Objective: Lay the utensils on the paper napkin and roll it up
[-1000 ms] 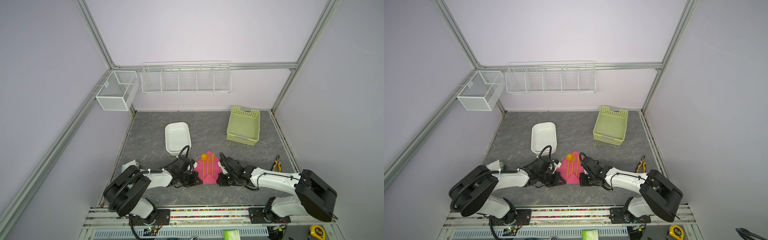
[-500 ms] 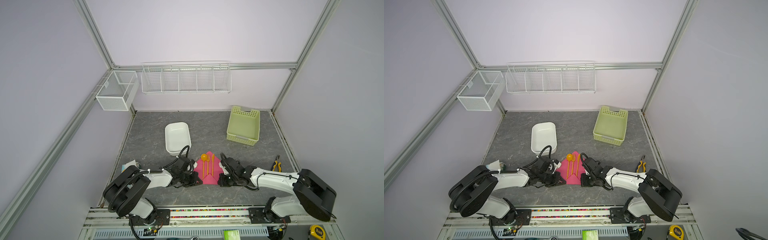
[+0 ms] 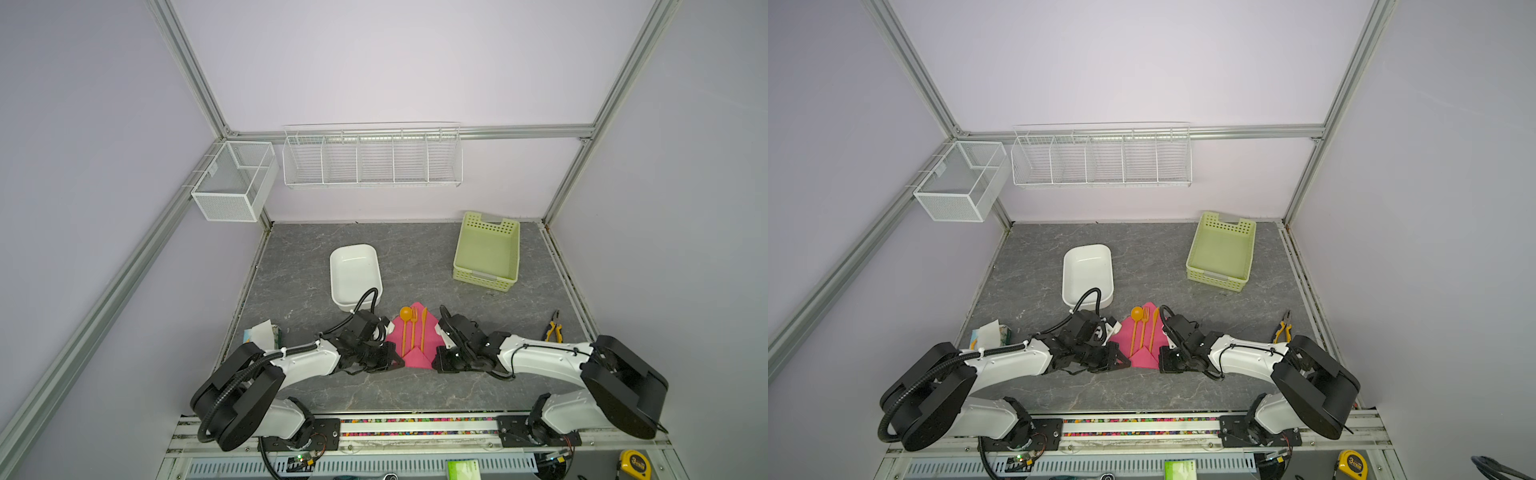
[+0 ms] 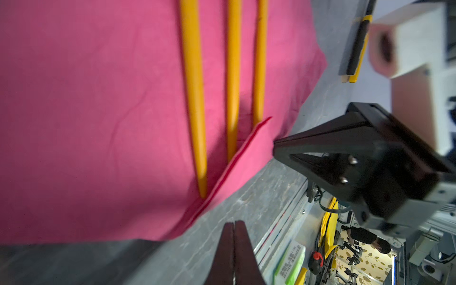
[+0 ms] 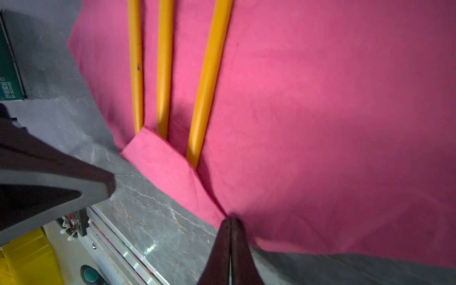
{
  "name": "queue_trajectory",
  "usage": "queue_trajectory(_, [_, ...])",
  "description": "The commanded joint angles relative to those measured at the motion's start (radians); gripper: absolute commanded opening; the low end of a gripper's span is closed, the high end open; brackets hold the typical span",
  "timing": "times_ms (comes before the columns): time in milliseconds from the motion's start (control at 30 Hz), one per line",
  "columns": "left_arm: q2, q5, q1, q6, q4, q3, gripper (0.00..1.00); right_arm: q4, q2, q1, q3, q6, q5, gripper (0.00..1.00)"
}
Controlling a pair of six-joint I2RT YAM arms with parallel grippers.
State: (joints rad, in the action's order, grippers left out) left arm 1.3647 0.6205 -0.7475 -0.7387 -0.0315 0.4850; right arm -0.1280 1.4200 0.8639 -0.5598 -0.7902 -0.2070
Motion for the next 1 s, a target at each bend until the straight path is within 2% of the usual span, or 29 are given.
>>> queue_trajectory(0, [-0.039, -0.012, -0.010, 0.036, -0.058, 0.067, 0.00, -0.053, 0.023, -0.005, 0.023, -0.025, 0.005, 0.09])
queue_trajectory(167, [-0.001, -0.018, -0.056, 0.045, -0.078, 0.130, 0.00, -0.053, 0.022, -0.004, 0.021, -0.026, 0.005, 0.09])
queue_trajectory(333, [0.103, -0.031, -0.103, 0.044, -0.052, 0.197, 0.00, -0.059, 0.018, -0.003, 0.021, -0.026, 0.005, 0.09])
queue_trajectory(600, [0.231, -0.047, -0.107, 0.070, -0.039, 0.271, 0.00, -0.094, -0.023, -0.005, 0.026, -0.022, 0.011, 0.10])
queue_trajectory(967, [0.319, -0.010, -0.107, 0.060, 0.021, 0.285, 0.00, -0.110, -0.029, -0.005, 0.008, -0.012, -0.003, 0.10])
